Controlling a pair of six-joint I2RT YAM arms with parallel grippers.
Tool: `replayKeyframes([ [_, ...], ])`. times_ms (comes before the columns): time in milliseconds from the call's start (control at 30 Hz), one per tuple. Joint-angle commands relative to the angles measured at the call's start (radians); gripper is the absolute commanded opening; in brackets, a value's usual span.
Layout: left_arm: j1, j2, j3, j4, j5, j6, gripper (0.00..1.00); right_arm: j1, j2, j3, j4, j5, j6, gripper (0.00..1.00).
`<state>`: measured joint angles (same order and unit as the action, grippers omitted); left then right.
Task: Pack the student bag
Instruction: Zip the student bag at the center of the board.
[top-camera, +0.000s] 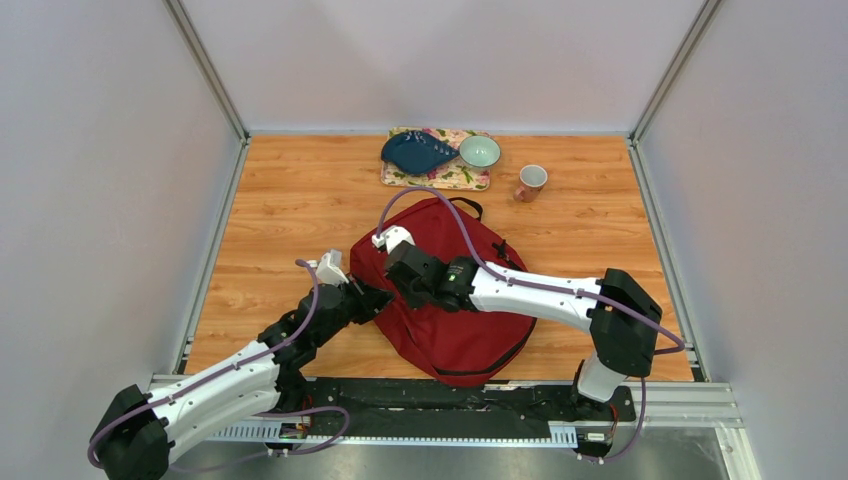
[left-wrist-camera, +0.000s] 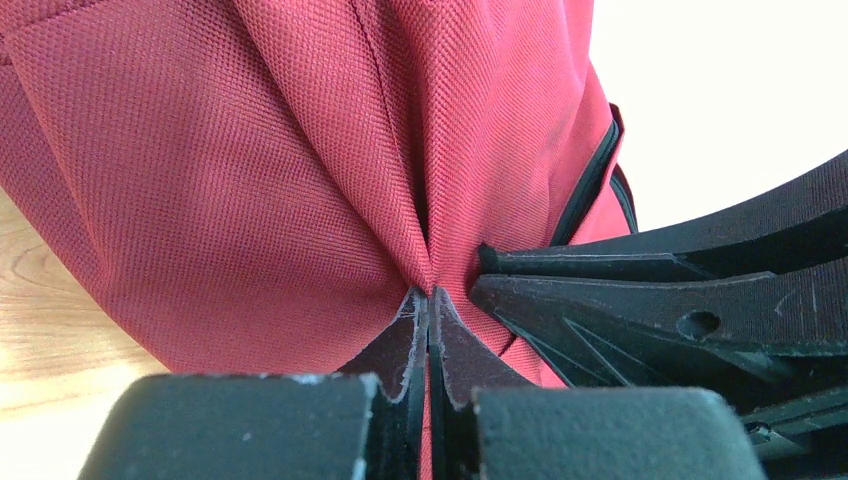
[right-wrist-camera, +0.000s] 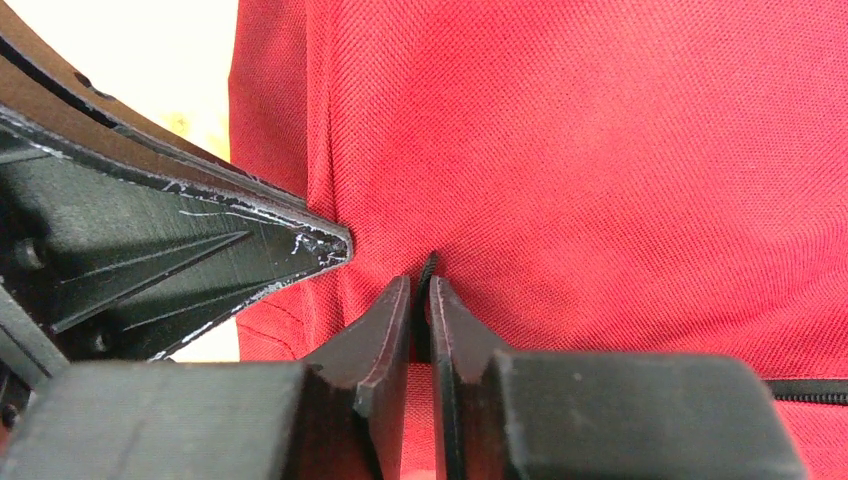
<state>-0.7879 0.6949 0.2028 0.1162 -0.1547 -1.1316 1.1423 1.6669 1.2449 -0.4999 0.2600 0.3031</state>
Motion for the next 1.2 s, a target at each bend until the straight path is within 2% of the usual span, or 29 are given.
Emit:
replayKeyframes([
  [0, 0.007, -0.012, -0.006, 0.088, 0.020, -0.007, 0.00, 0.000, 0.010, 0.004, 0.014, 0.036, -0.002, 0.13],
  [33, 0.007, -0.011, -0.008, 0.095, 0.023, -0.008, 0.00, 0.000, 0.011, 0.007, 0.009, 0.038, -0.004, 0.06],
  [100, 0.007, -0.011, -0.014, 0.102, 0.023, -0.011, 0.00, 0.000, 0.013, 0.005, 0.011, 0.036, -0.005, 0.00],
  [533, 0.006, -0.029, -0.005, 0.042, 0.020, 0.030, 0.00, -0.072, -0.061, -0.018, 0.052, 0.039, 0.008, 0.00],
  [667, 0.033, -0.047, 0.041, -0.059, 0.021, 0.154, 0.00, -0.121, -0.091, -0.030, 0.063, 0.007, 0.019, 0.00],
  [733, 0.083, -0.049, 0.070, -0.140, 0.070, 0.203, 0.00, -0.134, -0.107, -0.041, 0.076, -0.008, 0.027, 0.00],
  [967, 0.231, -0.034, 0.167, -0.268, 0.233, 0.395, 0.00, -0.165, -0.118, -0.064, 0.109, -0.089, 0.063, 0.00],
  [1167, 0.452, 0.008, 0.211, -0.340, 0.441, 0.457, 0.00, -0.165, -0.127, -0.104, 0.162, -0.159, 0.120, 0.00],
])
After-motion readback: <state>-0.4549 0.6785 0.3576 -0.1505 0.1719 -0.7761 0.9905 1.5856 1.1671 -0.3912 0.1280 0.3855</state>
